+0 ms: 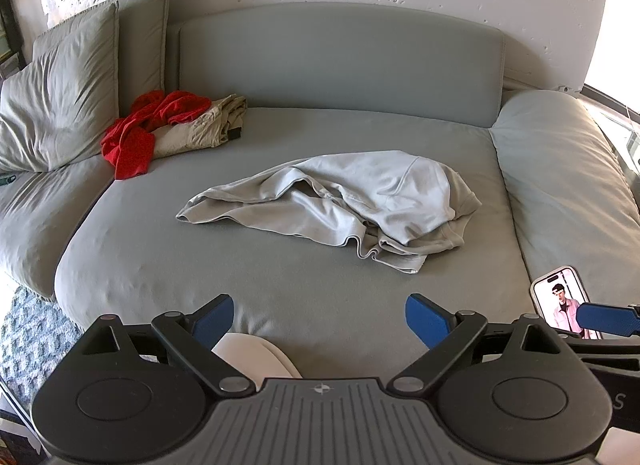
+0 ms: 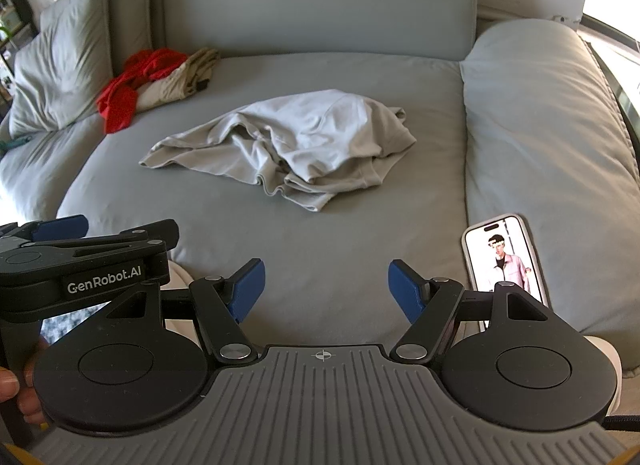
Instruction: Fold clothes
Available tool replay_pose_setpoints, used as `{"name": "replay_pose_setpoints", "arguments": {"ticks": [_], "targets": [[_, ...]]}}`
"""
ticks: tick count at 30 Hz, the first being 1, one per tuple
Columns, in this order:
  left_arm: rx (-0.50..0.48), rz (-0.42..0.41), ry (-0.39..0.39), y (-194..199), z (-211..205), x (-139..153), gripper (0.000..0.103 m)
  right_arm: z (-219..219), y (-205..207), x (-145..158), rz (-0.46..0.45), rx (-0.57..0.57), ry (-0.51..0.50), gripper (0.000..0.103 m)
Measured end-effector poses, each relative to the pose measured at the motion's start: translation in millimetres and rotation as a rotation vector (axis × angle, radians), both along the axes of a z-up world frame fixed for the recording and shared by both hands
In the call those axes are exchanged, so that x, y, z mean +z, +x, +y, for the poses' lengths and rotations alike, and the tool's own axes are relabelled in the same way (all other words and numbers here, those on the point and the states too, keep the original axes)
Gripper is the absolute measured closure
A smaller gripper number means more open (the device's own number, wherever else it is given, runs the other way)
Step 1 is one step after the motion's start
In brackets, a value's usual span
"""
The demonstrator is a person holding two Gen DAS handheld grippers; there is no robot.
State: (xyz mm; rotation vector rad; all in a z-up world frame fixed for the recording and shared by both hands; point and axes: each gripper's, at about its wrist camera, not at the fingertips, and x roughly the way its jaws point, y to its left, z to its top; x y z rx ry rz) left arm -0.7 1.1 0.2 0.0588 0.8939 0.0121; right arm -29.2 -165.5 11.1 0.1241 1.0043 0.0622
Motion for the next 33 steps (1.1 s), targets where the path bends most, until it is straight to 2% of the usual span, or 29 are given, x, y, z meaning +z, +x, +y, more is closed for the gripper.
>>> {"name": "replay_pose_setpoints", "arguments": {"ticks": [21, 26, 31, 33], "targets": [[0.0, 0.001, -0.001, -0.1, 1.4, -0.3, 0.011, 0.3, -0.8, -0.8, -0.001, 0.001, 0.004, 0.029], [0.007, 0.04, -0.051, 7.0, 10.8, -14.7, 0.008, -2.8, 3.5, -6.6, 0.003, -0.017, 0.006, 0.028], [0.054, 0.029, -0.047, 16.6, 28.9, -37.0, 0.008, -11.7, 15.0, -19.7, 0.002, -0.046, 0.015, 0.028], [0.072, 0.028, -0.055, 21.6, 36.5, -46.6, 0.008, -11.6, 20.4, -25.2, -0.033, -0.023, 0.024, 0.028]]}}
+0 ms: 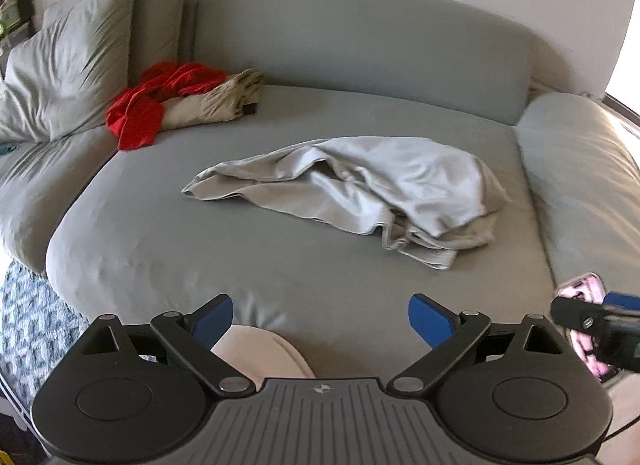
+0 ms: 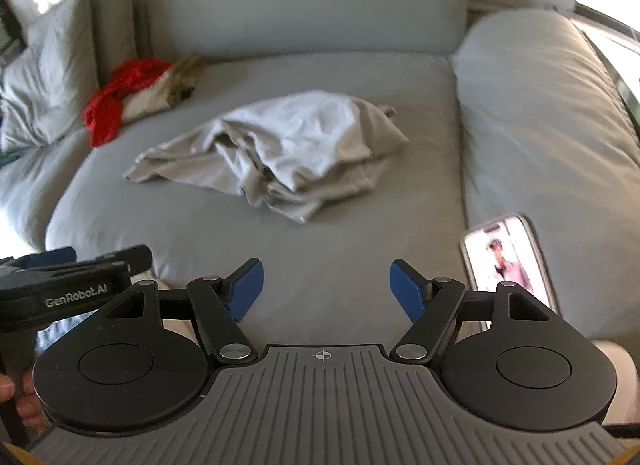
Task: Fold clothes
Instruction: 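Reach both grippers to the white shirt and close on its edges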
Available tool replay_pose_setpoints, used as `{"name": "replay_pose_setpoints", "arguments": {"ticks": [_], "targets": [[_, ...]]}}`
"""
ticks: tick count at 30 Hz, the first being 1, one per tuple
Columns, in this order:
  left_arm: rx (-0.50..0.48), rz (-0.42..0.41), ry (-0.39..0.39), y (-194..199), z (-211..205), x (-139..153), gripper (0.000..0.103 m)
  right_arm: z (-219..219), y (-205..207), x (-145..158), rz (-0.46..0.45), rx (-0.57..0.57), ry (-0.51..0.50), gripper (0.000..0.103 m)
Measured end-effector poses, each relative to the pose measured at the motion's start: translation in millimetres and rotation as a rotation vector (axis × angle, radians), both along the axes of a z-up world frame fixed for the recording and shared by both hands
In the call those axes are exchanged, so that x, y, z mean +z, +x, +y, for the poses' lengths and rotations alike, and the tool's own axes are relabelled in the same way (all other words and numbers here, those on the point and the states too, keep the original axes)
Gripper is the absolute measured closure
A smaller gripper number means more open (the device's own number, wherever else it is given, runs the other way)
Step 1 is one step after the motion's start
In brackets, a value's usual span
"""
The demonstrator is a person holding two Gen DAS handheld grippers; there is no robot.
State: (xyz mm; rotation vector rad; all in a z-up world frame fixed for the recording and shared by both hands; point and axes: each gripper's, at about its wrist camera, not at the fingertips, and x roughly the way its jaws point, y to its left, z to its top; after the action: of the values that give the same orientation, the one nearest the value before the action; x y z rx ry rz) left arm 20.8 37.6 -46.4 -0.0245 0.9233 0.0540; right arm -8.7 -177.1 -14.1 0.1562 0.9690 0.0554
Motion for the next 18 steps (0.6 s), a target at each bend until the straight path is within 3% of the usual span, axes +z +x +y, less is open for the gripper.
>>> {"name": "replay_pose_setpoints", "arguments": {"ticks": [4, 9, 18], "targets": [[0.02, -0.002, -0.026, 11.8, 12.4, -17.2, 0.014, 9.8, 15.1, -16.7, -0.111, 0.093, -0.042, 0.028], [0.01, 0.04, -0.053, 33.6, 19.4, -40.9, 0.025, 20.5, 51.8, -44.6, -0.176, 0.209, -0.112, 0.035], [-0.057, 0.063, -0.248, 77.6, 14.2, -76.9, 0.036, 28.2, 113.9, -88.8, -0.23, 0.394, -0.289, 0.034]]}}
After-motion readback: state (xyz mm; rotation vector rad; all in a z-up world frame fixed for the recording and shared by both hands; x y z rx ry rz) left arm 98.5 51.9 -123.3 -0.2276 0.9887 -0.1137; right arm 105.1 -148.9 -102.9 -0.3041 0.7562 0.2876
